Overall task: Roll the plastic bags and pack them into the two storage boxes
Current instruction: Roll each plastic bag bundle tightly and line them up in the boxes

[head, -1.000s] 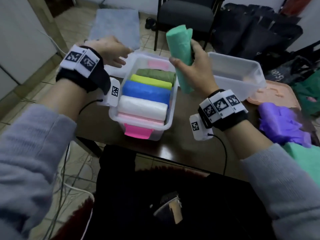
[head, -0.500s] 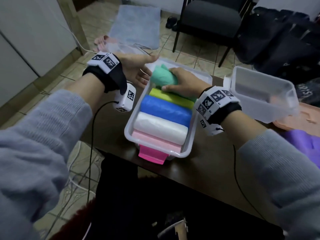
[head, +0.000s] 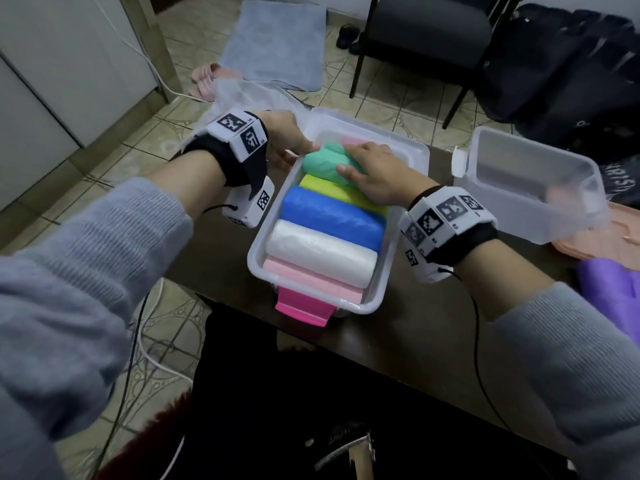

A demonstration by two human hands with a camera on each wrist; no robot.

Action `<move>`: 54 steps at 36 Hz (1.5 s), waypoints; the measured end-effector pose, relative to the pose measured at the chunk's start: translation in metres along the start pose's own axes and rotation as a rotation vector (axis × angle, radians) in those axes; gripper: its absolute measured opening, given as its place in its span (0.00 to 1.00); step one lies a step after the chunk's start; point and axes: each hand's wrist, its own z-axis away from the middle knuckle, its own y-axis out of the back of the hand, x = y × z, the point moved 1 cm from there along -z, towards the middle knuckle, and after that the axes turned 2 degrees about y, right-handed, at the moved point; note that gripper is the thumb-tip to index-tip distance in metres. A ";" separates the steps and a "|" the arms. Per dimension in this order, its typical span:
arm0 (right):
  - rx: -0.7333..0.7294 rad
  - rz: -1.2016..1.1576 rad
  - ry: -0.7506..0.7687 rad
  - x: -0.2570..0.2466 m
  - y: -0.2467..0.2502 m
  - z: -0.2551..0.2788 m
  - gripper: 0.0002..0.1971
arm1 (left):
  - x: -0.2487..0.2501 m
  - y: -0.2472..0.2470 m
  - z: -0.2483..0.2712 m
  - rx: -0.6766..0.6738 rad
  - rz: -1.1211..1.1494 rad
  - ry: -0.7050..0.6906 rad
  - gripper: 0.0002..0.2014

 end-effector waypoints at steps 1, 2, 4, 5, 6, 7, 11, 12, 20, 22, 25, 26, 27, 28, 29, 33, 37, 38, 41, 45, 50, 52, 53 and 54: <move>0.038 -0.020 -0.013 0.003 0.000 0.004 0.26 | 0.001 -0.001 0.000 0.011 -0.035 0.000 0.11; 0.086 -0.041 -0.026 0.007 -0.001 0.008 0.25 | 0.003 -0.002 0.001 0.024 -0.072 0.002 0.10; 0.168 -0.086 -0.031 0.014 -0.001 0.017 0.24 | 0.004 -0.004 0.000 0.053 -0.131 0.009 0.11; 0.184 -0.100 -0.024 0.017 -0.001 0.021 0.23 | 0.004 -0.005 -0.001 0.062 -0.146 0.015 0.12; 0.183 -0.100 -0.016 0.019 -0.001 0.024 0.23 | 0.004 -0.006 -0.001 0.067 -0.151 0.021 0.13; 0.169 -0.084 -0.010 0.021 -0.001 0.027 0.23 | 0.005 -0.006 0.000 0.067 -0.153 0.028 0.13; 0.152 -0.063 -0.012 0.025 -0.003 0.027 0.24 | 0.006 -0.007 -0.001 0.061 -0.198 0.041 0.14; 0.164 -0.080 -0.022 0.025 -0.003 0.027 0.23 | 0.006 -0.007 -0.001 0.066 -0.210 0.037 0.13; 0.240 -0.151 -0.091 0.027 -0.012 0.026 0.23 | 0.007 -0.013 -0.003 0.180 -0.573 -0.036 0.19; 0.245 -0.175 -0.068 0.026 -0.015 0.028 0.22 | 0.004 -0.017 -0.004 0.207 -0.584 -0.052 0.22; 0.246 -0.180 -0.031 0.024 -0.017 0.031 0.22 | -0.004 -0.021 -0.001 0.239 -0.551 -0.068 0.24; 0.256 -0.175 -0.021 0.023 -0.018 0.033 0.22 | -0.006 -0.022 0.002 0.243 -0.543 -0.069 0.24; 0.276 -0.173 -0.017 0.022 -0.020 0.035 0.22 | -0.008 -0.022 0.004 0.238 -0.543 -0.071 0.24; 0.301 -0.181 -0.027 0.022 -0.021 0.037 0.22 | -0.010 -0.022 0.009 0.222 -0.561 -0.071 0.23; 0.324 -0.192 -0.049 0.020 -0.023 0.042 0.22 | -0.012 -0.022 0.013 0.205 -0.584 -0.074 0.23; 0.362 -0.189 -0.031 0.005 -0.031 0.065 0.23 | -0.024 -0.027 0.047 0.217 -0.676 -0.132 0.24; 0.280 -0.166 0.032 -0.020 -0.042 0.090 0.23 | -0.040 -0.041 0.081 0.236 -0.727 -0.389 0.18; 0.258 -0.156 0.023 -0.025 -0.045 0.095 0.24 | -0.043 -0.047 0.090 0.226 -0.755 -0.429 0.20; 0.191 -0.091 -0.016 -0.035 -0.049 0.105 0.28 | -0.054 -0.067 0.111 0.194 -0.881 -0.382 0.29; 0.155 -0.043 -0.053 -0.038 -0.054 0.109 0.28 | -0.066 -0.083 0.116 0.213 -0.825 -0.373 0.29; 0.137 -0.004 -0.046 -0.038 -0.057 0.108 0.27 | -0.074 -0.088 0.116 0.274 -0.762 -0.408 0.27; 0.125 0.011 -0.052 -0.038 -0.057 0.107 0.27 | -0.075 -0.089 0.116 0.290 -0.767 -0.408 0.27; 0.120 0.020 -0.055 -0.039 -0.057 0.106 0.27 | -0.075 -0.090 0.116 0.291 -0.772 -0.405 0.27; 0.117 0.027 -0.057 -0.039 -0.058 0.106 0.27 | -0.074 -0.090 0.116 0.289 -0.777 -0.400 0.27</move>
